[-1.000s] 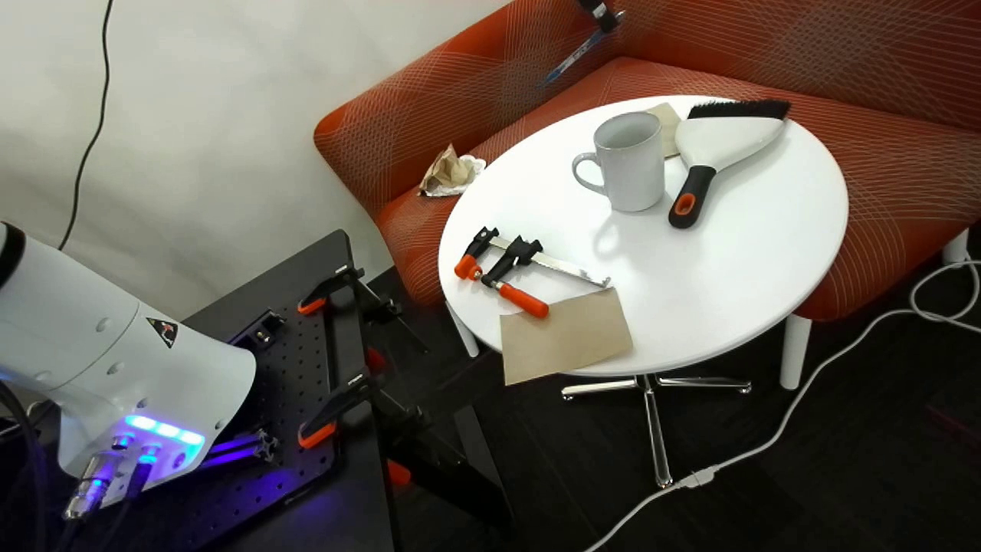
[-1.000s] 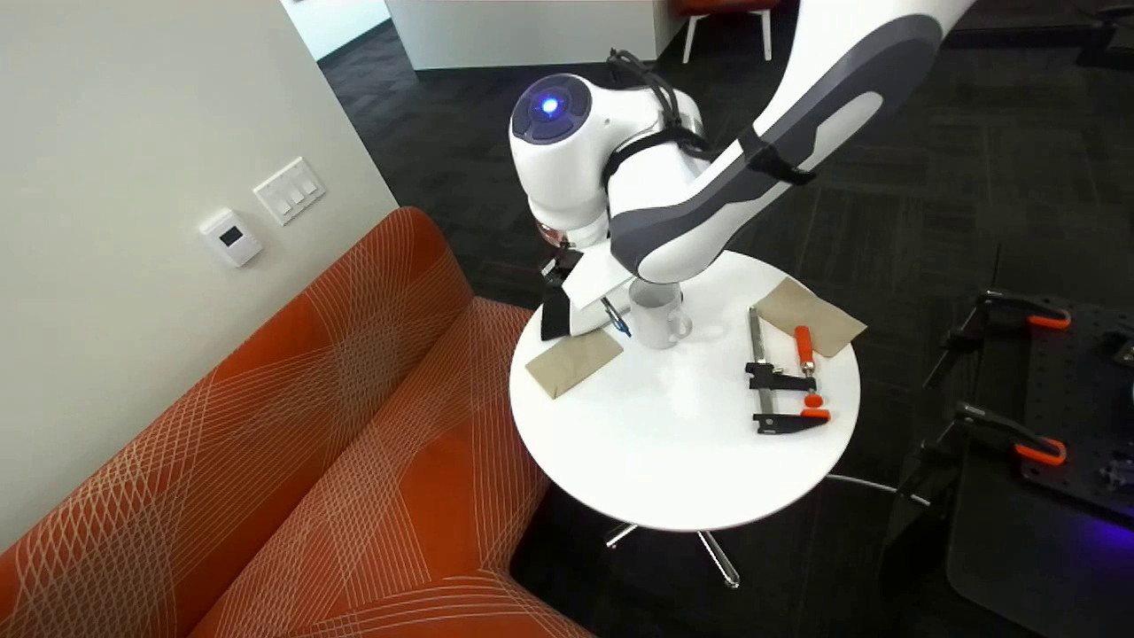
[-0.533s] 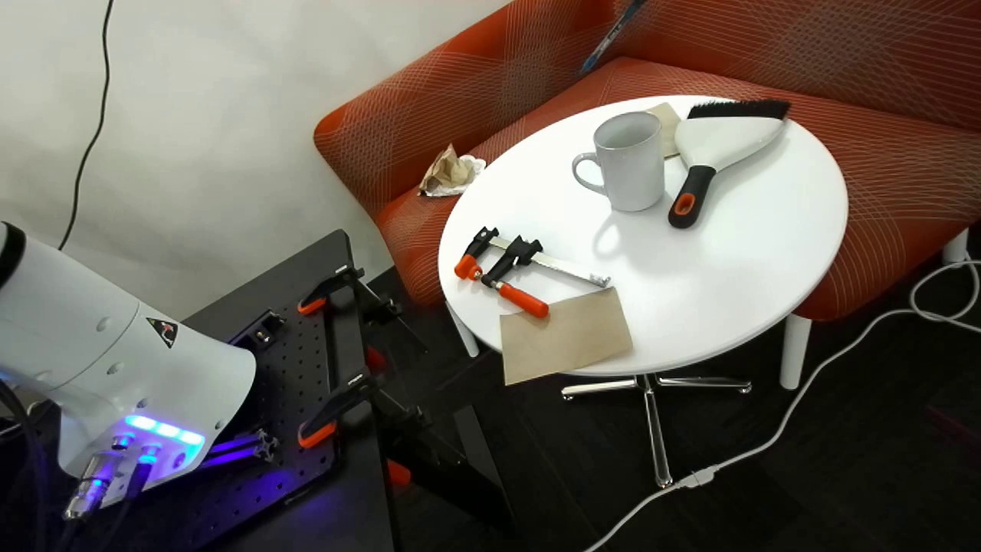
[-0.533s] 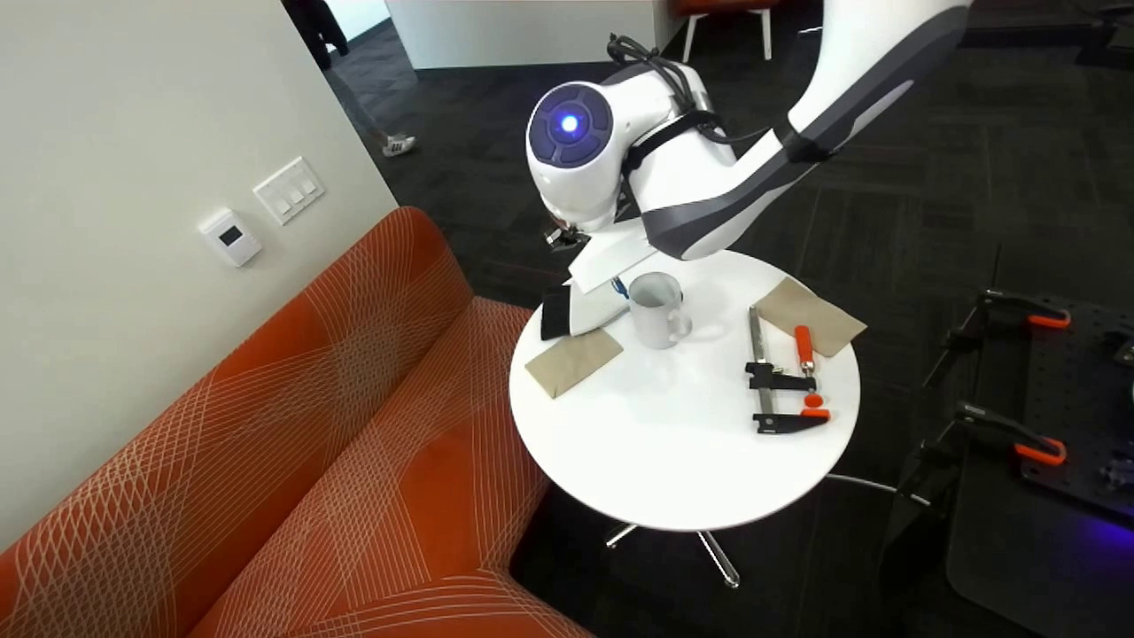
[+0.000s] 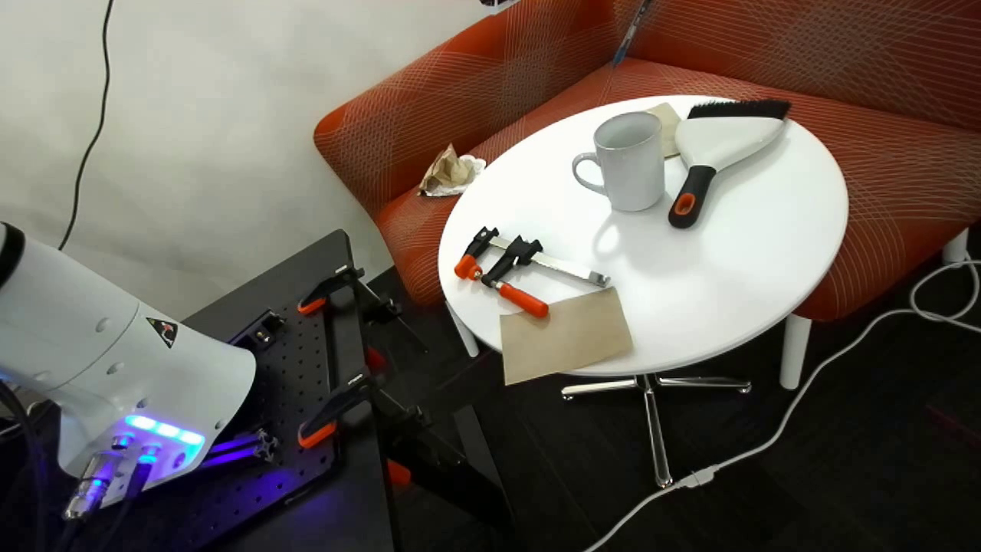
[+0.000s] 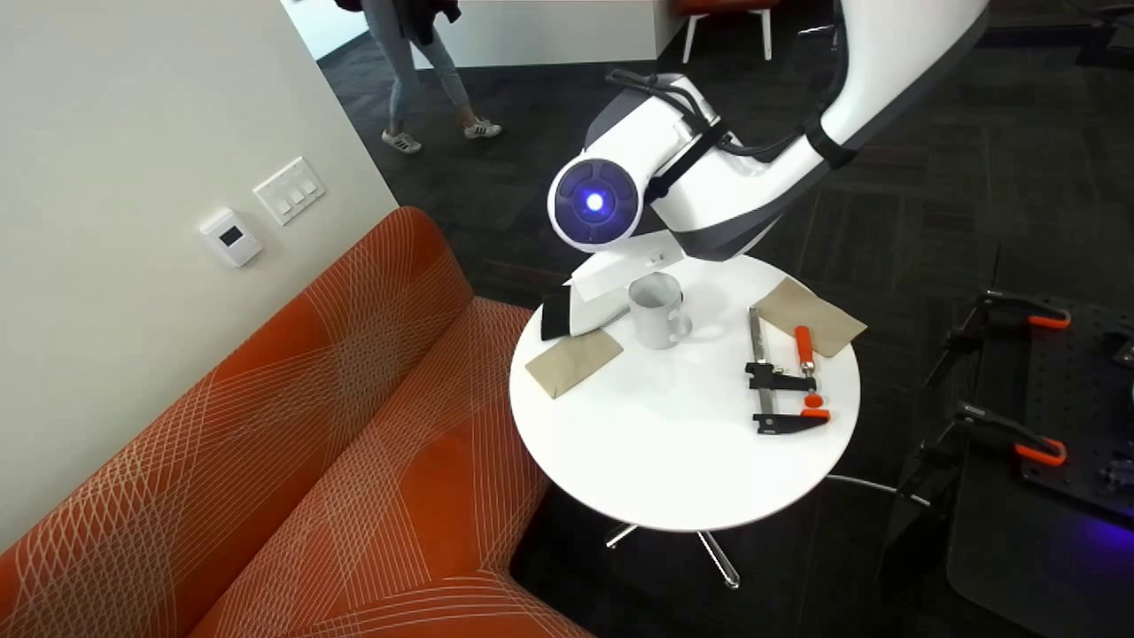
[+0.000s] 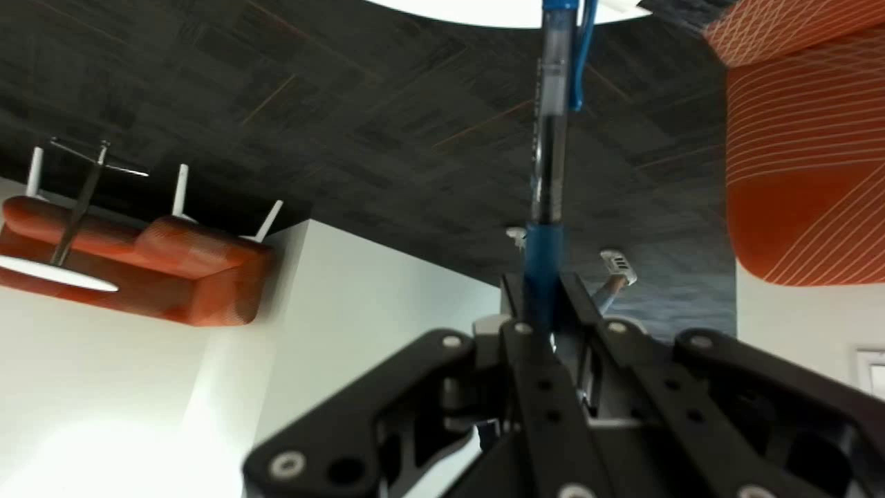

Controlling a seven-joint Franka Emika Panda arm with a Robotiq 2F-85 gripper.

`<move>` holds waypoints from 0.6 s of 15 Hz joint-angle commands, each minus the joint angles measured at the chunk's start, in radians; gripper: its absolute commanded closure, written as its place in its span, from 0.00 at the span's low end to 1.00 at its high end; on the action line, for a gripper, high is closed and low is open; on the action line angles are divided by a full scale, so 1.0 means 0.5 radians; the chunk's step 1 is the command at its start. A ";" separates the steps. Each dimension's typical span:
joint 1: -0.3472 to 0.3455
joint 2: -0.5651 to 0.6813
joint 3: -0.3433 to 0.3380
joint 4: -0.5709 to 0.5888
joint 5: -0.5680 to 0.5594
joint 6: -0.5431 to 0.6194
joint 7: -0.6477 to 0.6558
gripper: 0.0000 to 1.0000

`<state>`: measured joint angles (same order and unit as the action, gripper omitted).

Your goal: Place the pen inside the mug

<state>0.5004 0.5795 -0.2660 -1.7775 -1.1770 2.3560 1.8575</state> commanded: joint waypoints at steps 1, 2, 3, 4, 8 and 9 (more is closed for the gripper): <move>-0.140 -0.094 0.200 -0.108 -0.240 -0.249 0.324 0.97; -0.176 -0.088 0.250 -0.116 -0.283 -0.316 0.394 0.97; -0.219 -0.079 0.295 -0.126 -0.317 -0.372 0.459 0.97; -0.261 -0.067 0.339 -0.133 -0.345 -0.415 0.508 0.97; -0.416 -0.010 0.462 -0.147 -0.427 -0.477 0.624 0.97; -0.448 0.008 0.483 -0.145 -0.437 -0.472 0.638 0.97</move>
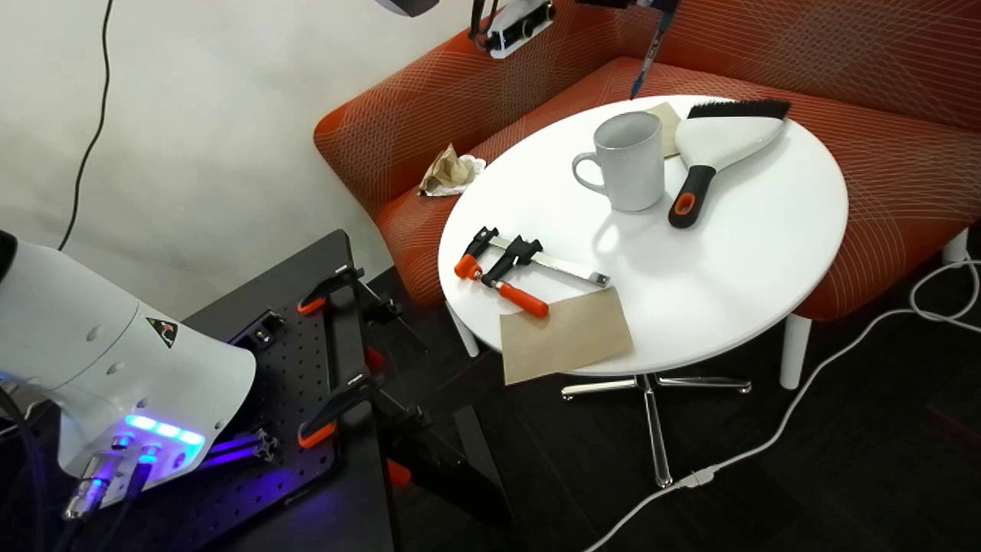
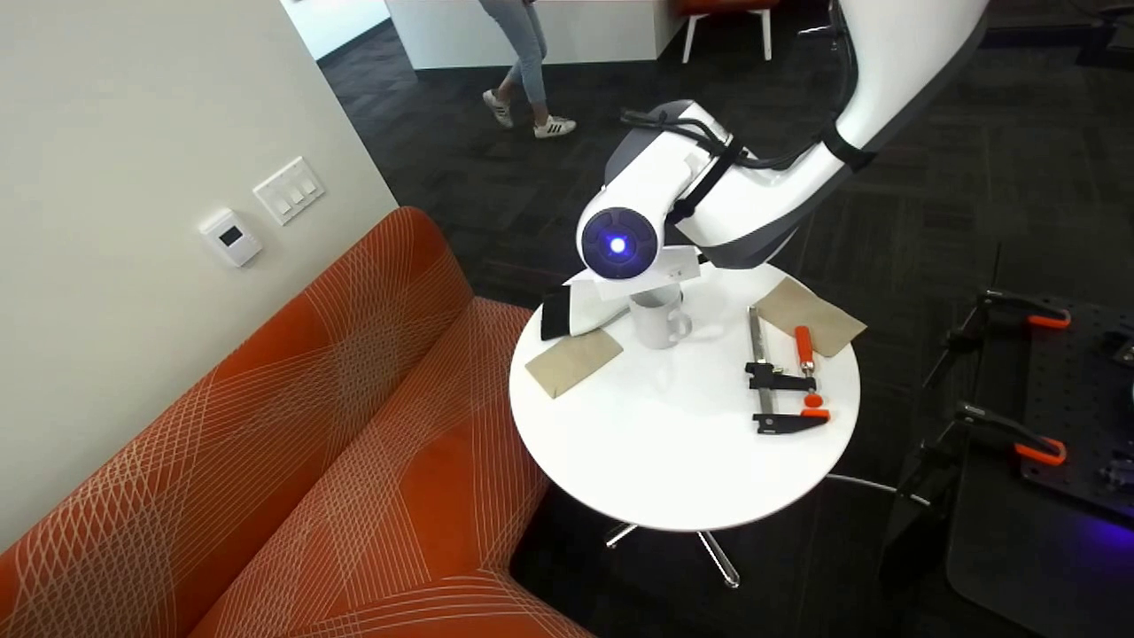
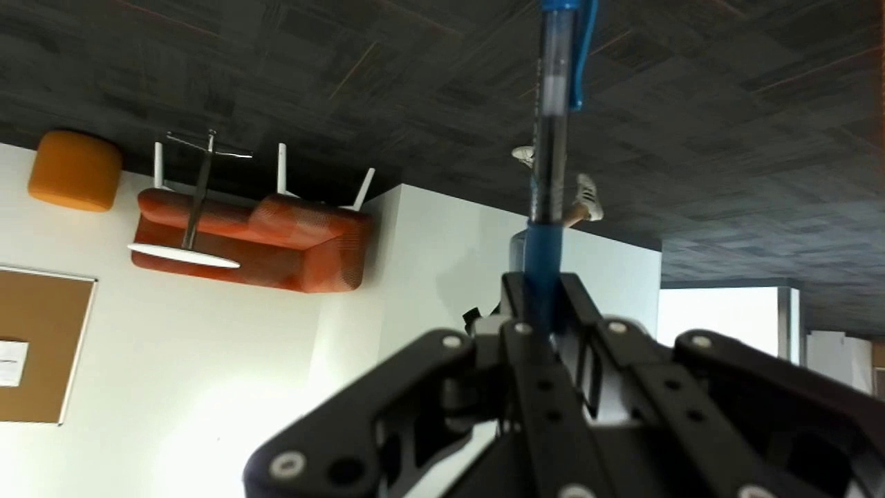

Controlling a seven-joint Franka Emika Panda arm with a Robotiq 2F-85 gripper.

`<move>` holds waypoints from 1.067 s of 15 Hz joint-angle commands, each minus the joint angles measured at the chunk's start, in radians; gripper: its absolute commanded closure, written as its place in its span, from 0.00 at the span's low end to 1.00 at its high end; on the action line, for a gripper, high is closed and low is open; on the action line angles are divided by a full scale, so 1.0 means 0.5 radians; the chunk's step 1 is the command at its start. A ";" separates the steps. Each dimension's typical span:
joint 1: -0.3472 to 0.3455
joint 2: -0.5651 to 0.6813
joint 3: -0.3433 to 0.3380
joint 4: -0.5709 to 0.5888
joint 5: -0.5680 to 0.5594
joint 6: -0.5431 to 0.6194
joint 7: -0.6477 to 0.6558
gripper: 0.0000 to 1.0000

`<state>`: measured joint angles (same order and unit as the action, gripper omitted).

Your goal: Place the pen inside the mug

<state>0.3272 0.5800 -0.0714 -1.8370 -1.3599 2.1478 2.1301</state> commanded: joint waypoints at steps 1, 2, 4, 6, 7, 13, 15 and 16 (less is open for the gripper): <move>-0.133 0.022 0.115 -0.027 -0.072 -0.041 0.090 0.97; -0.154 0.040 0.131 -0.026 -0.077 -0.035 0.102 0.97; -0.178 0.087 0.157 -0.011 -0.086 -0.035 0.107 0.97; -0.188 0.134 0.174 0.005 -0.095 -0.041 0.114 0.97; -0.189 0.157 0.181 0.011 -0.098 -0.042 0.114 0.97; -0.181 0.301 0.222 0.074 -0.142 -0.036 0.119 0.97; -0.178 0.343 0.234 0.099 -0.145 -0.035 0.112 0.97; -0.176 0.354 0.241 0.103 -0.145 -0.031 0.112 0.63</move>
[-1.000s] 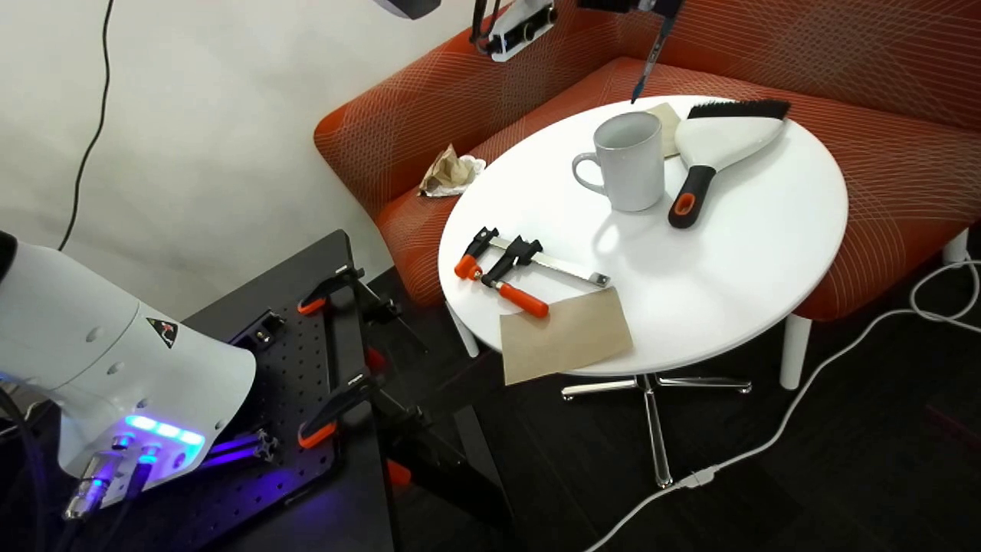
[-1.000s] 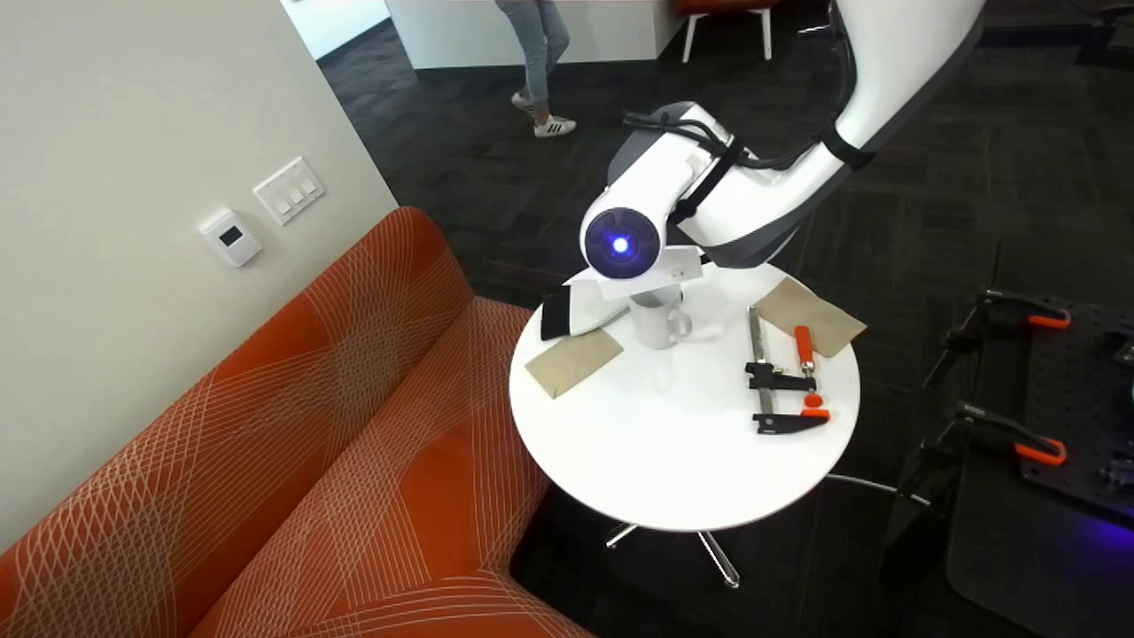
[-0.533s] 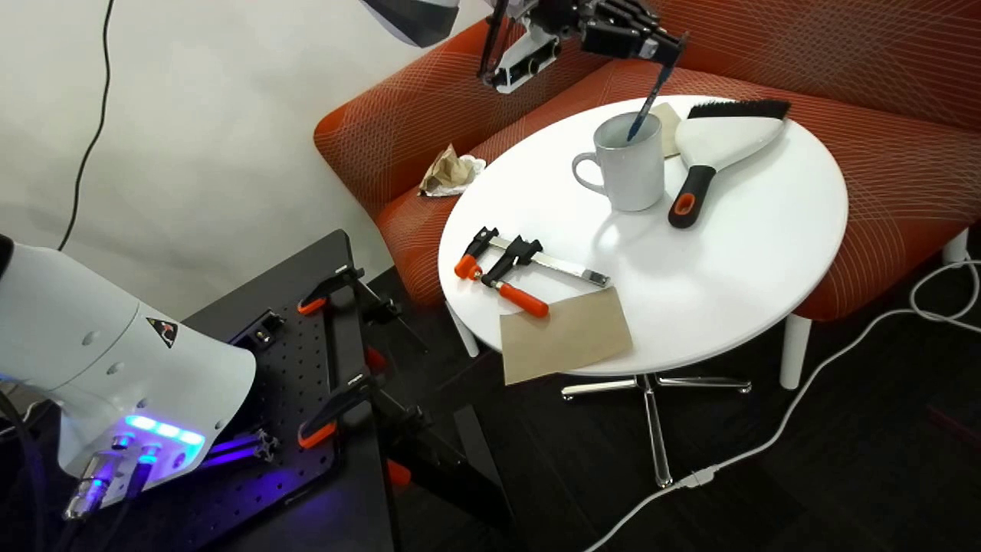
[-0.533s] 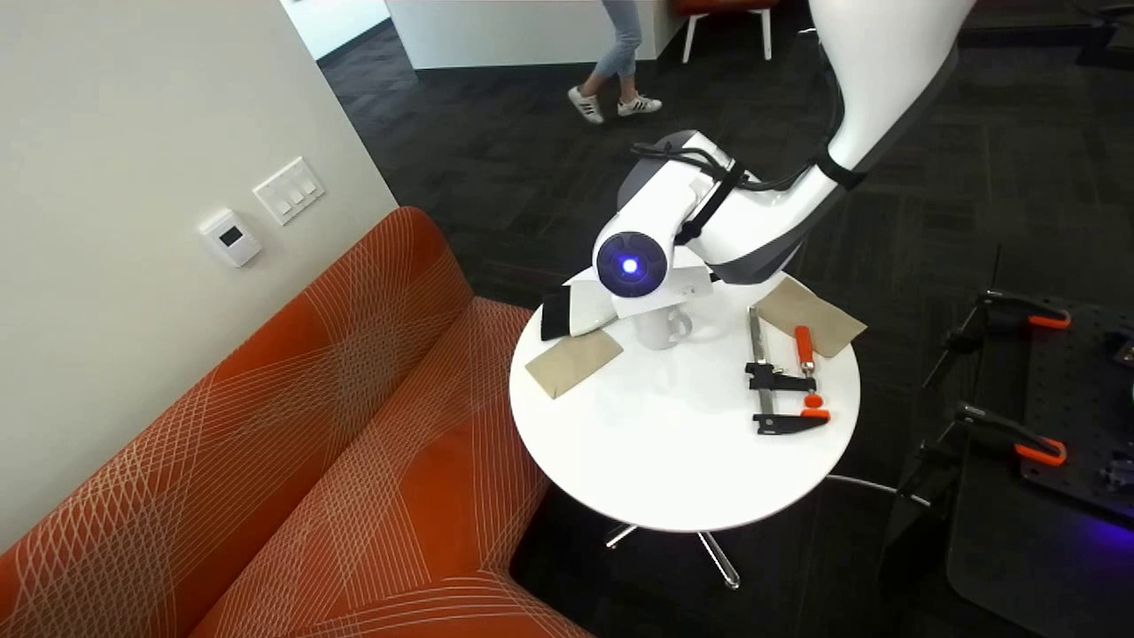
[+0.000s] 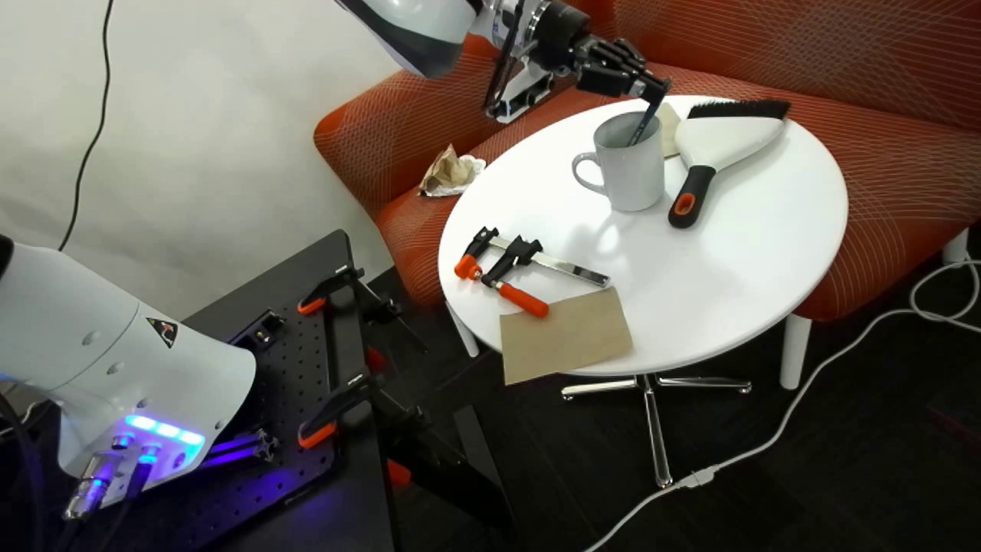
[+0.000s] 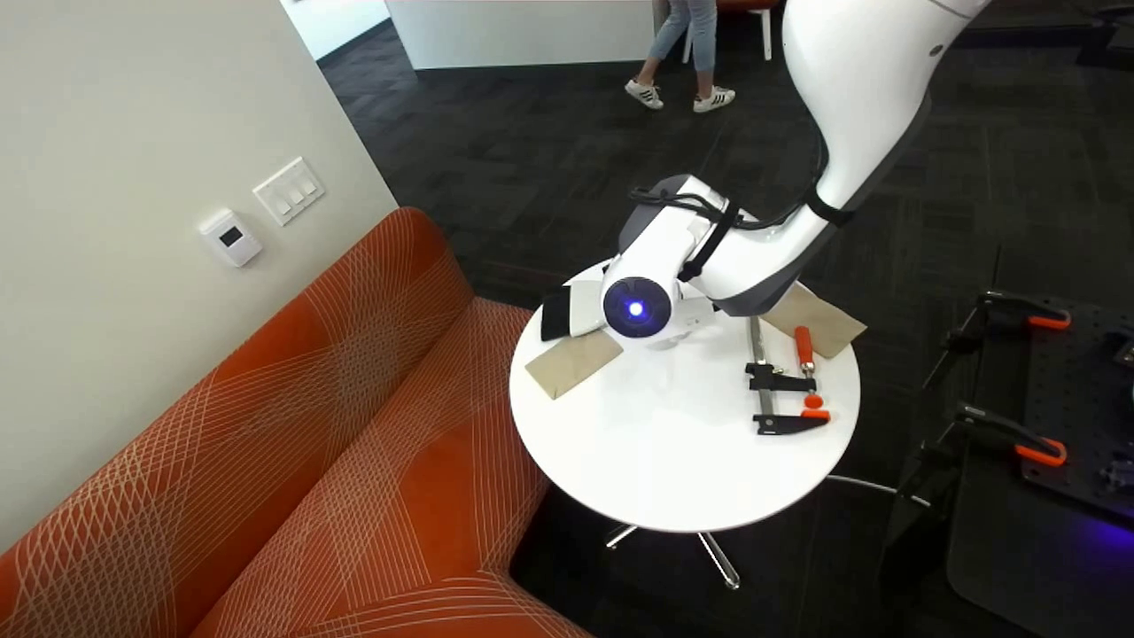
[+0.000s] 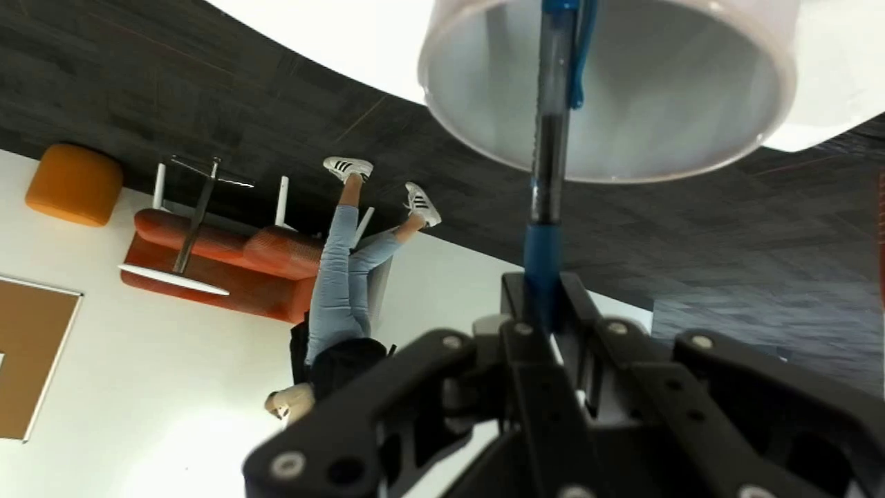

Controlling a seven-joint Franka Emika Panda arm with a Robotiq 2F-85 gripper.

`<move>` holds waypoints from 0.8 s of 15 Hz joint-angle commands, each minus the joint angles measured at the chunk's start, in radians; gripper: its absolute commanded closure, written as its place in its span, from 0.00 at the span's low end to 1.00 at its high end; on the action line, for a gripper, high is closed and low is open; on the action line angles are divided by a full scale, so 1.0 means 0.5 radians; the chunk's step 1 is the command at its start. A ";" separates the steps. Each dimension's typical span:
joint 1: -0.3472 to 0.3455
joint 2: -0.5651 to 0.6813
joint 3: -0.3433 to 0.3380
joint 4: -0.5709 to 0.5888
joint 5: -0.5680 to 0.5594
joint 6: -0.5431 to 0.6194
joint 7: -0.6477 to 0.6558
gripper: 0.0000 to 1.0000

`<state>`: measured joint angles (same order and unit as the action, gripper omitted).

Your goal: Place the pen inside the mug

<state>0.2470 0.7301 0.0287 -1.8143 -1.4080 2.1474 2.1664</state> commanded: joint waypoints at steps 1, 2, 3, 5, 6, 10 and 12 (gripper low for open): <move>-0.015 0.056 0.049 0.053 -0.035 -0.035 0.029 0.61; -0.006 0.045 0.050 0.040 -0.047 -0.040 0.053 0.55; -0.002 0.029 0.054 0.022 -0.052 -0.041 0.066 0.48; 0.010 -0.031 0.056 -0.031 -0.074 -0.048 0.106 0.32; 0.016 -0.065 0.056 -0.059 -0.095 -0.050 0.131 0.24; 0.015 -0.219 0.070 -0.168 -0.159 -0.087 0.234 0.00; -0.002 -0.301 0.086 -0.218 -0.152 -0.085 0.223 0.00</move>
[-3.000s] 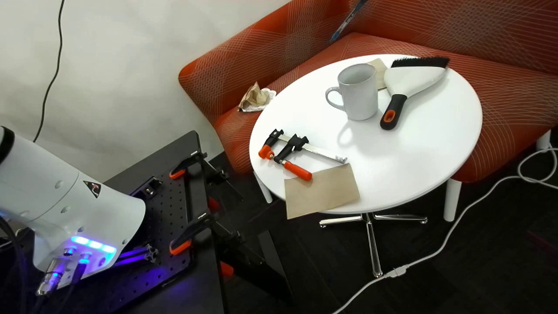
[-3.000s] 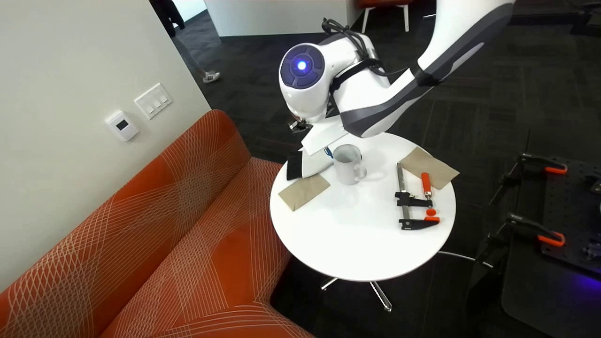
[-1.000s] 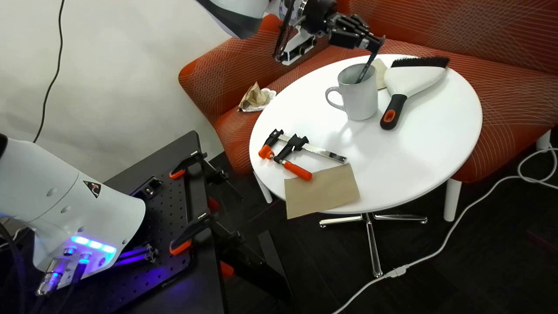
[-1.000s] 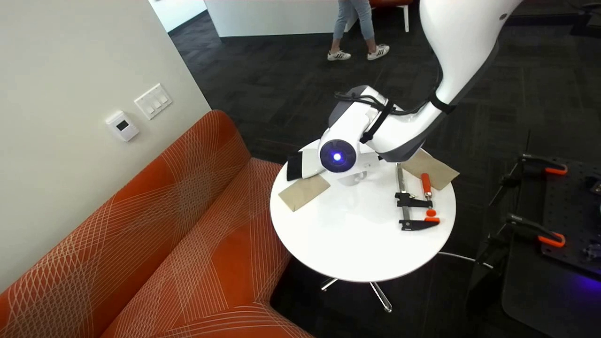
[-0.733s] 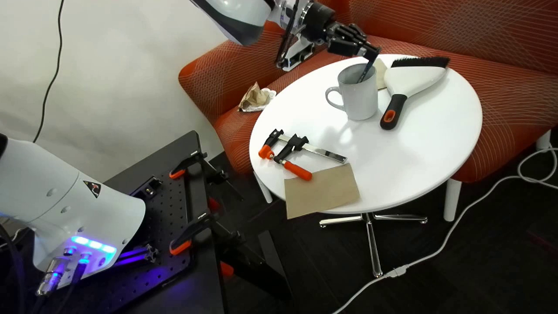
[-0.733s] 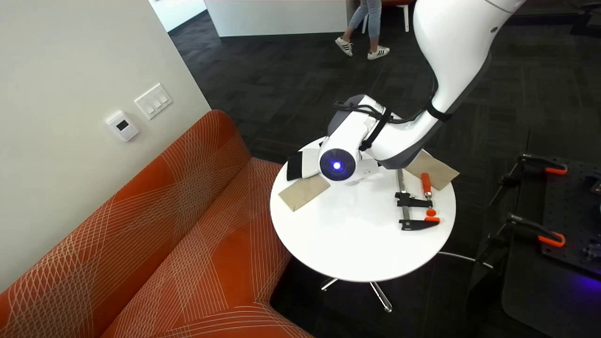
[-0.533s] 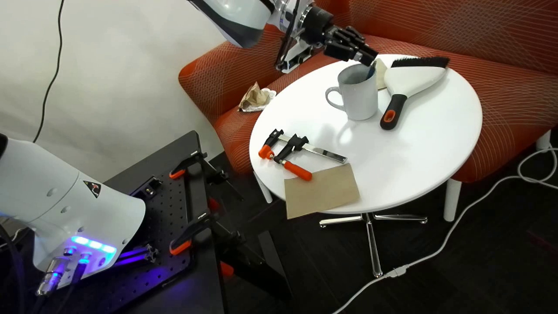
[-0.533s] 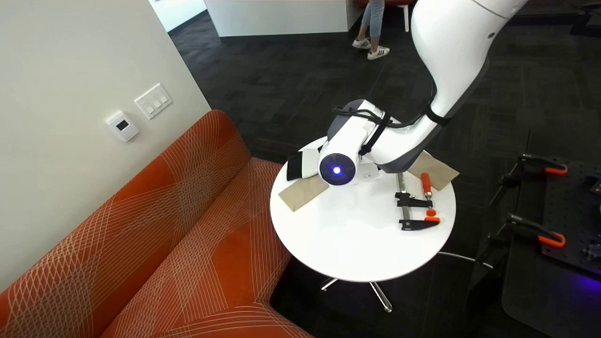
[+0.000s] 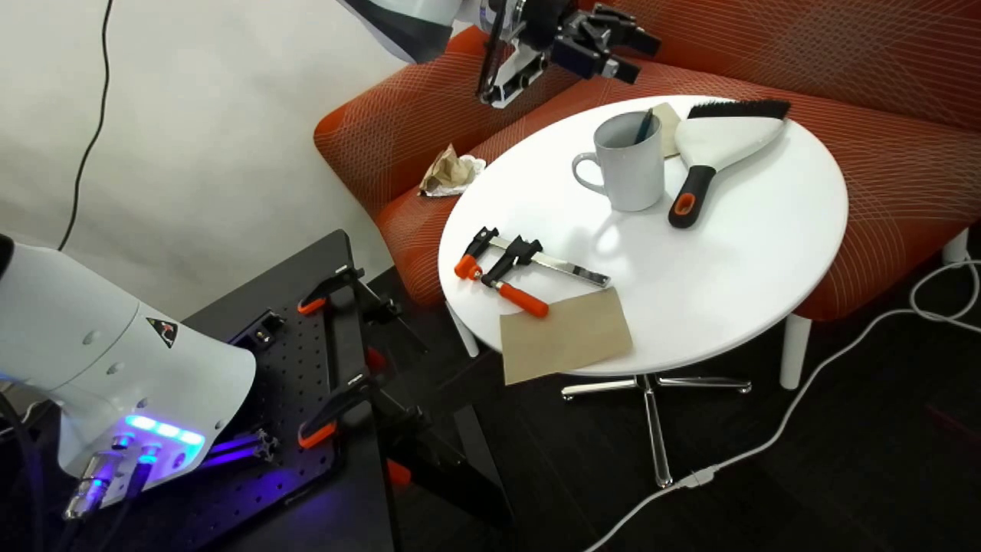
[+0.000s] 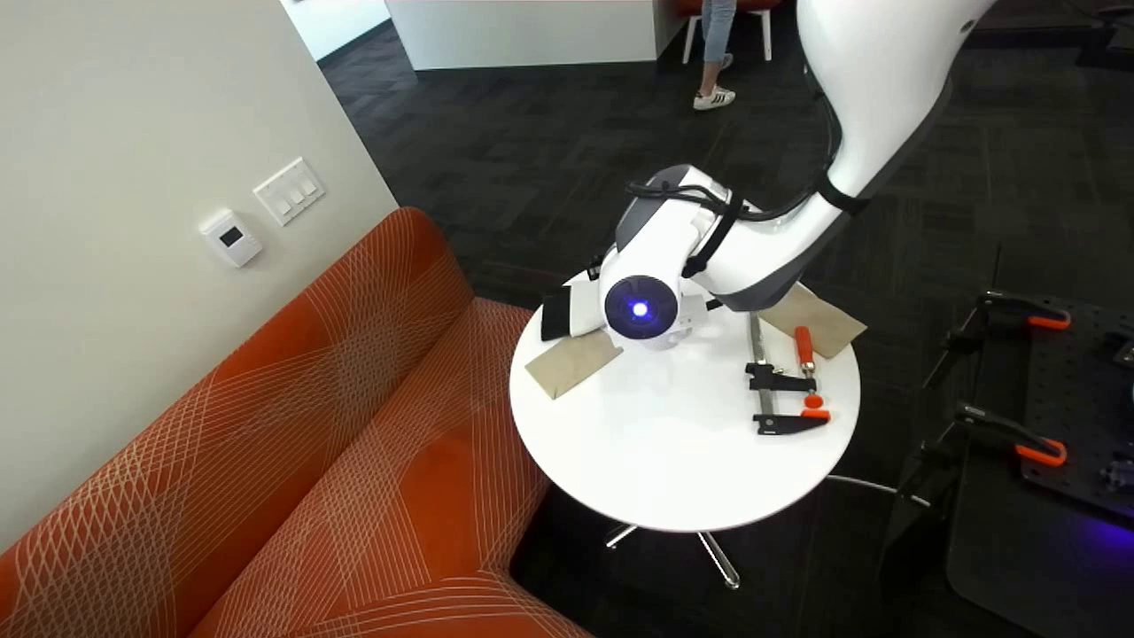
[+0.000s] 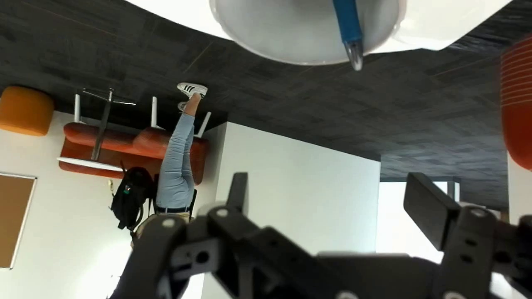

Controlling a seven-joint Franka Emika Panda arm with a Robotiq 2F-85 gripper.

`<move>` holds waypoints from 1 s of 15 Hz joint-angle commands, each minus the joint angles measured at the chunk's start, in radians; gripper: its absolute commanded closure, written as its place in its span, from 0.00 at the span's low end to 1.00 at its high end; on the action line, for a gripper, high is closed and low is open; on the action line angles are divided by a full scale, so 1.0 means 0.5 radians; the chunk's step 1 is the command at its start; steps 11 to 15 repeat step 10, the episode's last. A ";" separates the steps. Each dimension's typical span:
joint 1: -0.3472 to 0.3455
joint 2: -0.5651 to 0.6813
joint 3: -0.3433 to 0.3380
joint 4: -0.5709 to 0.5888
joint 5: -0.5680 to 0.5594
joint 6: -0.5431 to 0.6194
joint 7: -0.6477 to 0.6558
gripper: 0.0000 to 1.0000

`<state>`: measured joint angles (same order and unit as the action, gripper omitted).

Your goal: Place the pen inside the mug

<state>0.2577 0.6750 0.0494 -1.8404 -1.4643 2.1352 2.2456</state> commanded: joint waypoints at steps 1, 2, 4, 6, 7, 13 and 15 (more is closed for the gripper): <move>-0.036 -0.236 0.054 -0.195 -0.028 -0.046 0.040 0.00; -0.045 -0.276 0.061 -0.221 -0.023 -0.034 0.027 0.00; -0.068 -0.359 0.077 -0.279 -0.014 -0.003 -0.002 0.00; -0.106 -0.422 0.098 -0.328 0.001 0.049 -0.062 0.00; -0.126 -0.442 0.108 -0.350 0.012 0.088 -0.110 0.00; -0.111 -0.361 0.113 -0.269 -0.003 0.021 -0.074 0.00; -0.111 -0.361 0.113 -0.269 -0.003 0.021 -0.074 0.00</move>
